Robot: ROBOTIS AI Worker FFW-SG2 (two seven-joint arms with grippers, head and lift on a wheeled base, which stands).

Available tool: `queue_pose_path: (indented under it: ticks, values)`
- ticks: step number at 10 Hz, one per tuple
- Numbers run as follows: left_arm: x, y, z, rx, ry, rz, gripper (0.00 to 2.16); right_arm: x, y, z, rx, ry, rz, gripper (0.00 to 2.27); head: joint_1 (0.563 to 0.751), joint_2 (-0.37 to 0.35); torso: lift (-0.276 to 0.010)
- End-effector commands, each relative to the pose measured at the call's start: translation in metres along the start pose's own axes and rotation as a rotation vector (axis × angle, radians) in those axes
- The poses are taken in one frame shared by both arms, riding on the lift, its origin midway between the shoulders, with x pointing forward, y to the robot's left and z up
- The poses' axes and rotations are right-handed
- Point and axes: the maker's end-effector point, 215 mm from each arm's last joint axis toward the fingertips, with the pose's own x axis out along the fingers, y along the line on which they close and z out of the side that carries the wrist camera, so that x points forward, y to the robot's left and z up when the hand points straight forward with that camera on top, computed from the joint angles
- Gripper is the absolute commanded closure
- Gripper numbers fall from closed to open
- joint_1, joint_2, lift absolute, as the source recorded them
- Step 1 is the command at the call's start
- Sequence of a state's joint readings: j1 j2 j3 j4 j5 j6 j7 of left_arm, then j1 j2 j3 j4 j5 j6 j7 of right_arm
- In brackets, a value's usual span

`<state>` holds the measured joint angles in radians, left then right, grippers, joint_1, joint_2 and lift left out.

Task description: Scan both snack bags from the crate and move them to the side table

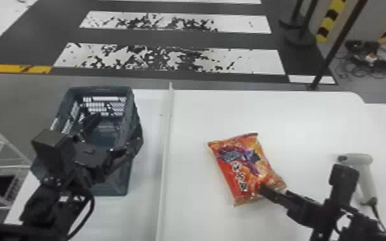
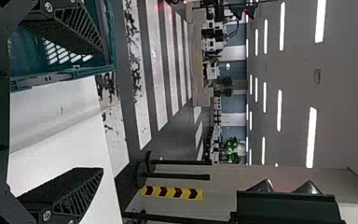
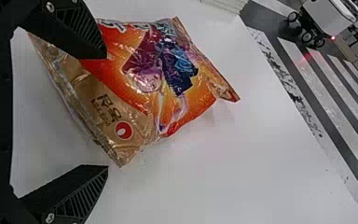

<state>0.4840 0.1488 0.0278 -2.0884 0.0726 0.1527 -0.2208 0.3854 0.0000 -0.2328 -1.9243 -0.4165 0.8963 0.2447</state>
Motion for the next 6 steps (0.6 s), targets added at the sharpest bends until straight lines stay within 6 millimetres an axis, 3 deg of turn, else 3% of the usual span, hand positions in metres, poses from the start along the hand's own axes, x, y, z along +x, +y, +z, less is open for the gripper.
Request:
queue_pose_path:
  ticks: [1,6]
  values:
    - [0.0,0.001,-0.002,0.0,0.003,0.001,0.1,-0.002,-0.005,0.004,0.001,-0.008,-0.013,0.09,0.695,-0.004,-0.075]
    - [0.0,0.001,-0.003,0.005,0.006,-0.004,0.1,0.013,0.002,0.002,0.002,0.03,-0.006,0.09,0.695,-0.008,-0.075]
